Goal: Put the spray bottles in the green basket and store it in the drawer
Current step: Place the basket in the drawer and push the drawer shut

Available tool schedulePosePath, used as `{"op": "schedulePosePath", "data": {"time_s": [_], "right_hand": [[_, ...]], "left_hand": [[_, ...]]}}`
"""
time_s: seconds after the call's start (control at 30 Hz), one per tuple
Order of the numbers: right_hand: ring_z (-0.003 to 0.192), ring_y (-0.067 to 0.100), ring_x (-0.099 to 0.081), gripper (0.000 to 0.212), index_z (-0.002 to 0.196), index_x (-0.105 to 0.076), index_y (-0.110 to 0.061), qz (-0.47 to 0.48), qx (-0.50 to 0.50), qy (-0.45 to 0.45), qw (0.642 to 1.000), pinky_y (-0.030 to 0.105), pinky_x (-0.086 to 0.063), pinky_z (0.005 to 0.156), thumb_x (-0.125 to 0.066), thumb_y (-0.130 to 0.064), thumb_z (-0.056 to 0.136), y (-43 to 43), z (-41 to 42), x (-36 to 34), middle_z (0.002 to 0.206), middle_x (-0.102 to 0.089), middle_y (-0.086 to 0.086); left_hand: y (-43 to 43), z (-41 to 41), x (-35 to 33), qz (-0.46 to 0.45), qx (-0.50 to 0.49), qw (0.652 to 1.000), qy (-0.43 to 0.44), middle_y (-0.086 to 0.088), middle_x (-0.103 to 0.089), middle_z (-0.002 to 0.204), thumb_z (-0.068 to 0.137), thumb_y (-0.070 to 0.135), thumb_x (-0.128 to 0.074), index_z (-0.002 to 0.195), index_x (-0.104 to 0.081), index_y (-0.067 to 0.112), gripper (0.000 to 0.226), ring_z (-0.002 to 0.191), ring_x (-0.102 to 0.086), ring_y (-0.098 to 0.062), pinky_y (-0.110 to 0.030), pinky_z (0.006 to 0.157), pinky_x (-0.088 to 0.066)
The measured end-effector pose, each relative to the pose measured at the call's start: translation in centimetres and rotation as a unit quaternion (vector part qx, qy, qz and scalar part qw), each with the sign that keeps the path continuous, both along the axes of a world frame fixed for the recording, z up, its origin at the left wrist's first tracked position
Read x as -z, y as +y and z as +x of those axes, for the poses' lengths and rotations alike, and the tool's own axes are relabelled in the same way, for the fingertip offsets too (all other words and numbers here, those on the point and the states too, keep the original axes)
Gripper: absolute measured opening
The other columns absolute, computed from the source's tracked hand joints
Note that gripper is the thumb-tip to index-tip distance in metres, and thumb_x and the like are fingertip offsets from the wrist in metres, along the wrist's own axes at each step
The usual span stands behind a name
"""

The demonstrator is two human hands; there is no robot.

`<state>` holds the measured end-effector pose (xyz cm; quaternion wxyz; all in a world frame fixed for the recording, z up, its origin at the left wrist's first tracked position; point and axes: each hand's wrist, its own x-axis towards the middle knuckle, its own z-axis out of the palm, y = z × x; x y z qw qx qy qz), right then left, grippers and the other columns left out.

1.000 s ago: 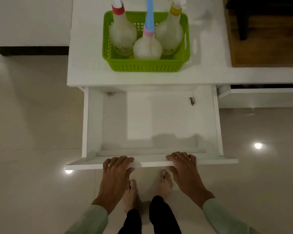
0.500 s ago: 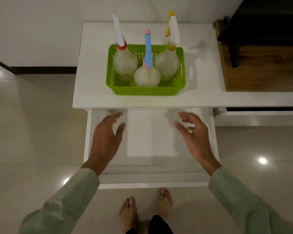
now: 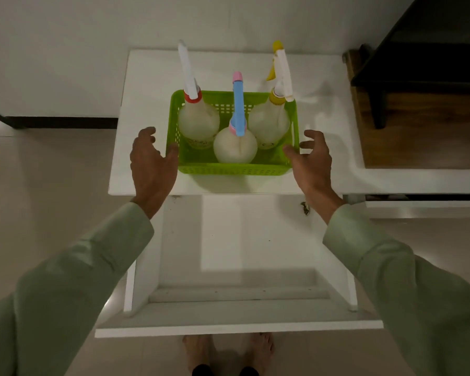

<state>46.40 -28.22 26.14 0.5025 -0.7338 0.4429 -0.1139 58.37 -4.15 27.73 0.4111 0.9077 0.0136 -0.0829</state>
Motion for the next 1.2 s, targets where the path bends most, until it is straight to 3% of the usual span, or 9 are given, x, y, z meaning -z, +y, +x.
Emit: {"op": "schedulePosePath", "data": {"time_s": [0.17,0.3,0.5,0.73,0.83,0.93,1.0,1.13,1.2], "right_hand": [[0.097,0.036,-0.069,0.038,0.118,-0.060,-0.032,0.038,-0.027,0.028,0.999,0.055,-0.060,0.083,-0.059,-0.010,0.086,-0.1,1.2,0.2,0.105,-0.068,0.007],[0.099,0.042,-0.069,0.056,0.093,-0.063,-0.048,0.044,-0.023,0.035,0.998,0.060,-0.060,0.078,-0.049,0.005,0.080,-0.1,1.3,-0.5,0.106,-0.073,0.016],[0.087,0.033,-0.071,0.062,0.094,-0.066,-0.049,0.040,-0.030,0.010,0.999,0.058,-0.062,0.075,-0.051,0.009,0.076,0.1,-1.2,-3.0,0.098,-0.075,0.011],[0.085,0.015,-0.072,0.072,0.098,-0.067,-0.051,0.060,-0.064,-0.022,0.996,0.032,-0.058,0.065,-0.056,0.014,0.071,3.0,-8.8,-4.1,0.094,-0.077,0.001],[0.091,0.015,-0.073,0.072,0.102,-0.066,-0.051,0.074,-0.065,-0.013,0.995,0.027,-0.057,0.063,-0.060,0.012,0.067,4.7,-12.6,-3.1,0.100,-0.076,-0.001],[0.096,0.017,-0.072,0.072,0.117,-0.067,-0.035,0.073,-0.067,0.010,0.995,0.023,-0.056,0.062,-0.061,0.018,0.068,6.2,-16.0,-1.4,0.104,-0.075,0.001],[0.096,0.017,-0.072,0.070,0.123,-0.065,-0.024,0.078,-0.064,0.032,0.994,0.022,-0.056,0.060,-0.060,0.021,0.069,7.1,-17.8,-0.1,0.103,-0.074,0.001],[0.091,0.023,-0.073,0.062,0.125,-0.063,-0.020,0.115,-0.050,0.076,0.989,0.041,-0.063,0.067,-0.059,0.018,0.075,8.2,-20.1,2.6,0.108,-0.074,0.009],[0.091,0.021,-0.072,0.058,0.121,-0.063,-0.019,0.126,-0.047,0.096,0.986,0.036,-0.061,0.063,-0.059,0.017,0.076,8.8,-20.7,4.3,0.105,-0.073,0.008]], "left_hand": [[0.1,2.2,0.4,-0.031,0.045,0.996,0.073,-0.011,-0.066,0.124,0.092,0.015,-0.060,0.138,-0.052,0.017,0.047,0.104,-0.067,-0.034,-0.054,0.084,-0.059],[0.2,2.5,0.2,-0.042,0.051,0.994,0.086,-0.017,-0.070,0.114,0.089,-0.003,-0.053,0.138,-0.055,0.017,0.053,0.087,-0.072,-0.039,-0.055,0.069,-0.062],[1.7,-0.1,-1.6,-0.078,0.049,0.994,0.065,-0.011,-0.070,0.113,0.090,-0.004,-0.056,0.140,-0.053,0.019,0.055,0.087,-0.072,-0.037,-0.056,0.066,-0.062],[6.2,-8.1,-3.2,-0.106,0.046,0.991,0.069,-0.012,-0.072,0.110,0.091,-0.004,-0.058,0.139,-0.055,0.021,0.054,0.091,-0.073,-0.033,-0.055,0.071,-0.062],[7.9,-11.5,-2.4,-0.103,0.042,0.990,0.082,-0.011,-0.071,0.112,0.090,-0.004,-0.059,0.135,-0.055,0.023,0.053,0.095,-0.073,-0.027,-0.043,0.069,-0.063],[9.2,-14.4,-0.9,-0.101,0.049,0.986,0.120,-0.007,-0.071,0.104,0.088,-0.006,-0.060,0.123,-0.051,0.027,0.049,0.079,-0.074,-0.011,-0.023,0.055,-0.059],[9.9,-15.7,0.6,-0.076,0.058,0.985,0.147,-0.006,-0.070,0.103,0.086,-0.010,-0.060,0.119,-0.048,0.025,0.049,0.073,-0.072,-0.005,-0.024,0.052,-0.059],[10.6,-16.6,3.9,-0.023,0.077,0.979,0.188,-0.011,-0.068,0.107,0.081,-0.015,-0.059,0.113,-0.045,0.023,0.051,0.082,-0.070,-0.024,-0.030,0.048,-0.054],[10.4,-16.7,5.7,-0.007,0.081,0.974,0.210,-0.012,-0.066,0.106,0.081,-0.014,-0.060,0.110,-0.044,0.021,0.048,0.090,-0.067,-0.029,-0.037,0.053,-0.057]]}}
